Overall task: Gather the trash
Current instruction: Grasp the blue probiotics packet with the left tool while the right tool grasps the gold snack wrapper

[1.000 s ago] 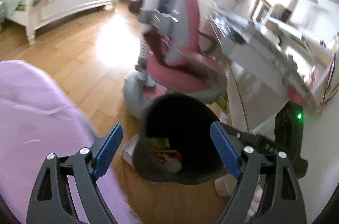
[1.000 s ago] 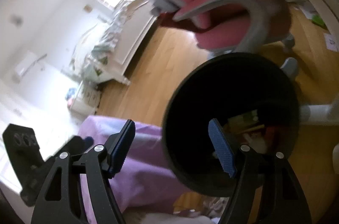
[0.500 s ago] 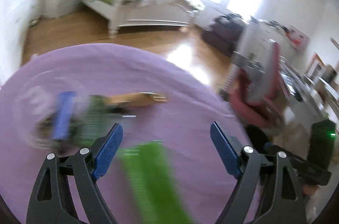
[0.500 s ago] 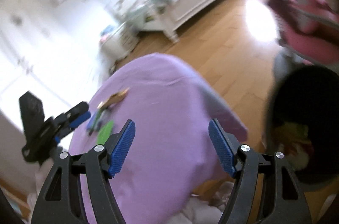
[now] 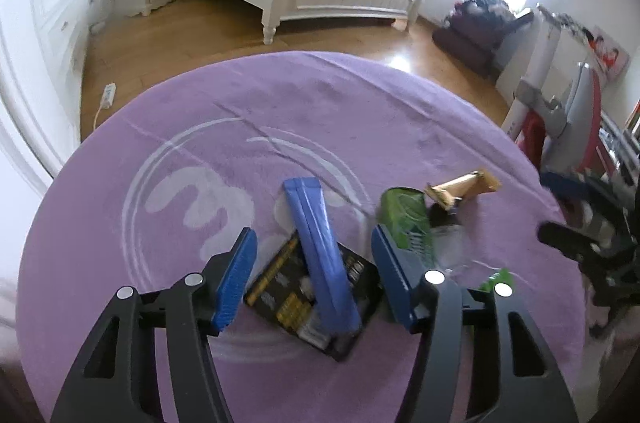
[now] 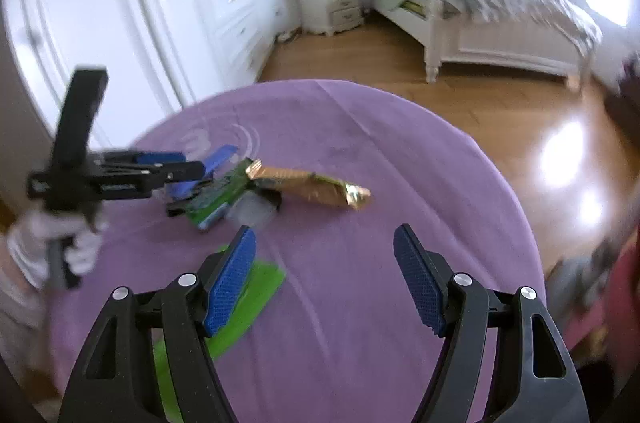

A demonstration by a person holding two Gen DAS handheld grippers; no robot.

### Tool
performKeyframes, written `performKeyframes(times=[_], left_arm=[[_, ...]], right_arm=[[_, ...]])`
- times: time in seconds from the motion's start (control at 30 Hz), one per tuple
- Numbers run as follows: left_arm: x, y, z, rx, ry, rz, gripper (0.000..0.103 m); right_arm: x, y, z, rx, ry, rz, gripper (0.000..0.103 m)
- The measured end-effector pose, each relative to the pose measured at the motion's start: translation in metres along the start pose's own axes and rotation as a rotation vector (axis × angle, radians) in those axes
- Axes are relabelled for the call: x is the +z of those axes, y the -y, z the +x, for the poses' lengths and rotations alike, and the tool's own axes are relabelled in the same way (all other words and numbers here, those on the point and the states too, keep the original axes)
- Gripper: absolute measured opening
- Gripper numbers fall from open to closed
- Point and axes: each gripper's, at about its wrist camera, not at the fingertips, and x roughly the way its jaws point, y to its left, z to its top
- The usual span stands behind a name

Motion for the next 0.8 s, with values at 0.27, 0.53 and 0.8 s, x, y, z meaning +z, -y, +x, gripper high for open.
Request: performKeyframes(times=[0.27,0.53,0.8], left_arm=[[0.006,0.004,0.009,0.031,0.007,0.096,0.058],[0.004,-0.005,0.008,0.083,0.048,0.081,0.025],[-0.002,-0.018,-0.011,0.022,0.071,-0.009,0.006]], right_arm=[[0.024,-0.014,0.066,-0.04,-0.081,-0.267,0.071],[0.036,-0.013,0.097,0.047,-0.136,-0.274,0.037],[0.033,0.0,0.065,0.121,-0.088,-0.07,0.012]])
